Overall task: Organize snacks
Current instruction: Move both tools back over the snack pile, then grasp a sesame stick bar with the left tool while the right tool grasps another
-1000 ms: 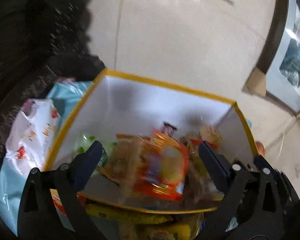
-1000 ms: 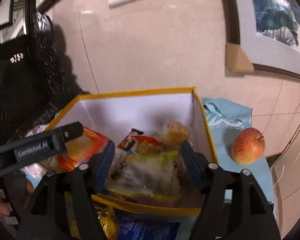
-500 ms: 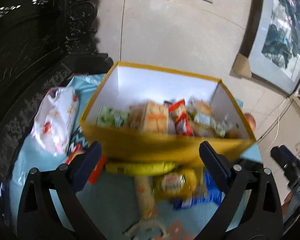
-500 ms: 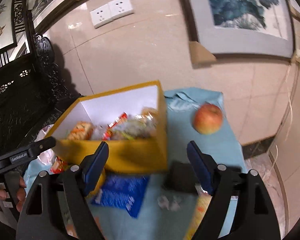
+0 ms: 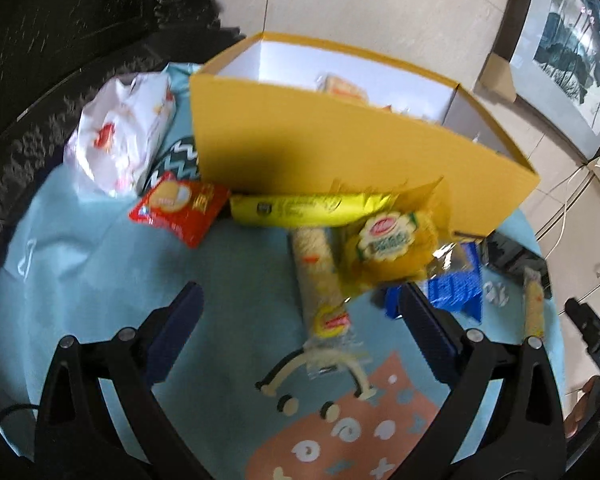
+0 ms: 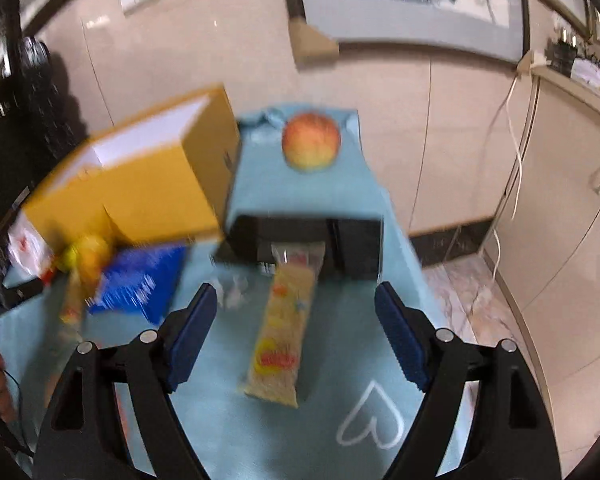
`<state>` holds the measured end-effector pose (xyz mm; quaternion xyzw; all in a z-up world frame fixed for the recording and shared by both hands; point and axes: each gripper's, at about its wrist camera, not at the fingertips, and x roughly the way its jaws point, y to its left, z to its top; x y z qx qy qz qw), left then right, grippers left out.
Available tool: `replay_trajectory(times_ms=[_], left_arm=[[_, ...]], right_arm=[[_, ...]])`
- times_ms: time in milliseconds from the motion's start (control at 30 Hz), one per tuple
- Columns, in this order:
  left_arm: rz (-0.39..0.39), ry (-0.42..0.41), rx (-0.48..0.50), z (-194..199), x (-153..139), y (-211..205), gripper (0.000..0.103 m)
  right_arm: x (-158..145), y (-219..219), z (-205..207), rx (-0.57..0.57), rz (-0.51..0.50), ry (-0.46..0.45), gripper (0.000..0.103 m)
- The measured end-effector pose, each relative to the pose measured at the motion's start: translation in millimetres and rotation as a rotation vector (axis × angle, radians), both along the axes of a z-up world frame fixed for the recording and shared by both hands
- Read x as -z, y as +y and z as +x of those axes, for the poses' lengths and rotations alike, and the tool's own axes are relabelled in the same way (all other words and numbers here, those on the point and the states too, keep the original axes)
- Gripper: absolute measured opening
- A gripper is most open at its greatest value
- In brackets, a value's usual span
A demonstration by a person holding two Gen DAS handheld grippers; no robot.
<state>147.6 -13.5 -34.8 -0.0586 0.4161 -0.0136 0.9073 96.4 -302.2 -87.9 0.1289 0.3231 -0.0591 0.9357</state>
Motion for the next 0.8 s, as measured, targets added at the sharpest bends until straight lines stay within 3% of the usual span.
replay_trajectory(times_ms=[100,133,167,267,433,567,633,800], left_arm=[[0.004,0.026,-0.009,1.1,11.3,2.2,0.099],[0.005,0.032,-0.010,1.1,14.5,2.4,0.099],[0.009,0.037,-0.010,1.1,17.1,2.1,0.099],[0.019,0.050,-0.010,1.5,24.4,1.8,0.099],[0.025,0.068,0.001,5.5,34.3,-6.2,0.099],[0.051,0.076,0.003,15.1,39.8,-18.0,0.098],[0.053,0.089,-0.008,21.3,43.7,-19.6,0.093],[0.103,0.077,-0.021,30.6,49.5,-20.9,0.064]], right_arm=[[19.0,10.2,13.2,0.007,-0.032,0.083,0.076],[23.2,14.2,17.6,0.000,-0.049,0.108,0.057],[28.7,17.8,23.4,-0.021,-0.061,0.143,0.031],[36.1,23.3,27.7,-0.051,-0.060,0.159,0.030],[29.4,16.4,15.4,-0.118,0.064,0.081,0.030],[25.8,25.2,12.6,-0.172,0.087,0.056,0.030],[25.4,27.3,14.8,-0.191,0.099,0.060,0.030],[26.1,29.1,14.1,-0.206,0.107,0.062,0.030]])
